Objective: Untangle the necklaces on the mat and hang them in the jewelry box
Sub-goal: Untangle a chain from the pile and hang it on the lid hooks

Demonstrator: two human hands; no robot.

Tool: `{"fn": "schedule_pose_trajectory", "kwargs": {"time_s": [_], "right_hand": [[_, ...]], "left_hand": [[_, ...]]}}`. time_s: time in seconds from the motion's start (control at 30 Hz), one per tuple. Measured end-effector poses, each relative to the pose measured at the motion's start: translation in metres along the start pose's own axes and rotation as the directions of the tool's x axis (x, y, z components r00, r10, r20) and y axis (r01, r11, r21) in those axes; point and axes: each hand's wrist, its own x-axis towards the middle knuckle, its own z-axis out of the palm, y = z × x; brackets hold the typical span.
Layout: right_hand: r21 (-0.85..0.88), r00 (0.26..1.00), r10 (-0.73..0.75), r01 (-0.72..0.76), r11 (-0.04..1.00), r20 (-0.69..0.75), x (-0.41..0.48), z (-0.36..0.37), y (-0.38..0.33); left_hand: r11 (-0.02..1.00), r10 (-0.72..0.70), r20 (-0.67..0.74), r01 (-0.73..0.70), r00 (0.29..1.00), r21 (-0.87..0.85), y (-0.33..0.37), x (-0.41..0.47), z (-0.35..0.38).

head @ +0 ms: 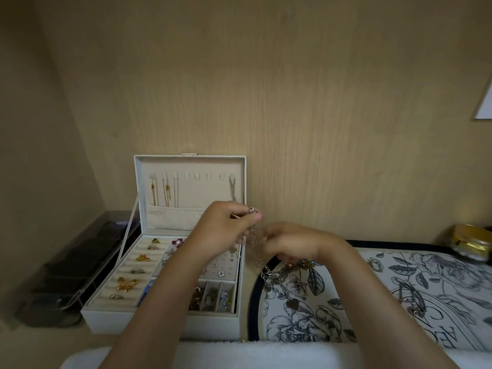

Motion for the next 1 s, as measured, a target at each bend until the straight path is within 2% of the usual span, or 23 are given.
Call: {"fn": "schedule_pose_trajectory", "kwargs": {"time_s": [0.07,0.2,0.33,0.4,0.53,0.6,0.67,0.8,0.93,1.0], "right_hand": [[-0.121,0.999,-0.001,0.006,0.993,0.046,0.003,0.008,0.001],[-0.158,0.999,0.013,-0.017,0.987,-0.030,0.001,0.002,-0.002],[0.004,0.994,-0.060,0.060,0.998,-0.087,-0.010,-0.013,-0.011],[0.074,0.980,-0.128,0.140,0.987,-0.151,-0.013,-0.017,-0.014],[0.136,0.917,-0.228,0.284,0.949,-0.327,-0.017,-0.020,-0.021],[0.156,0.883,-0.251,0.334,0.929,-0.398,-0.016,-0.019,-0.022],[0.151,0.855,-0.252,0.353,0.924,-0.454,-0.014,-0.018,-0.022],[0.154,0.815,-0.201,0.333,0.930,-0.543,-0.007,-0.017,-0.018],[0.161,0.863,-0.157,0.262,0.951,-0.479,0.000,-0.011,-0.012],[0.217,0.891,-0.159,0.271,0.938,-0.425,0.001,-0.008,-0.011]], "left_hand": [[1.000,0.018,-0.031,-0.018,0.999,-0.023,0.002,0.001,0.000],[0.999,0.028,-0.042,-0.030,0.999,-0.042,-0.001,0.001,-0.004],[0.999,-0.020,0.063,0.017,0.998,0.041,-0.003,-0.003,-0.004],[0.999,-0.041,0.129,0.038,0.991,0.023,-0.003,-0.005,0.001],[0.995,-0.097,0.231,0.103,0.968,-0.014,-0.005,-0.005,0.009],[0.996,-0.089,0.250,0.089,0.964,0.011,-0.005,-0.007,0.011],[0.999,-0.051,0.228,0.052,0.972,0.000,-0.005,-0.008,0.011],[1.000,-0.001,0.083,-0.001,0.997,0.020,-0.006,-0.004,0.006],[0.998,0.039,-0.038,-0.037,0.999,0.043,-0.003,-0.003,0.000],[0.999,0.036,-0.074,-0.035,0.997,0.023,0.000,-0.002,-0.003]]}}
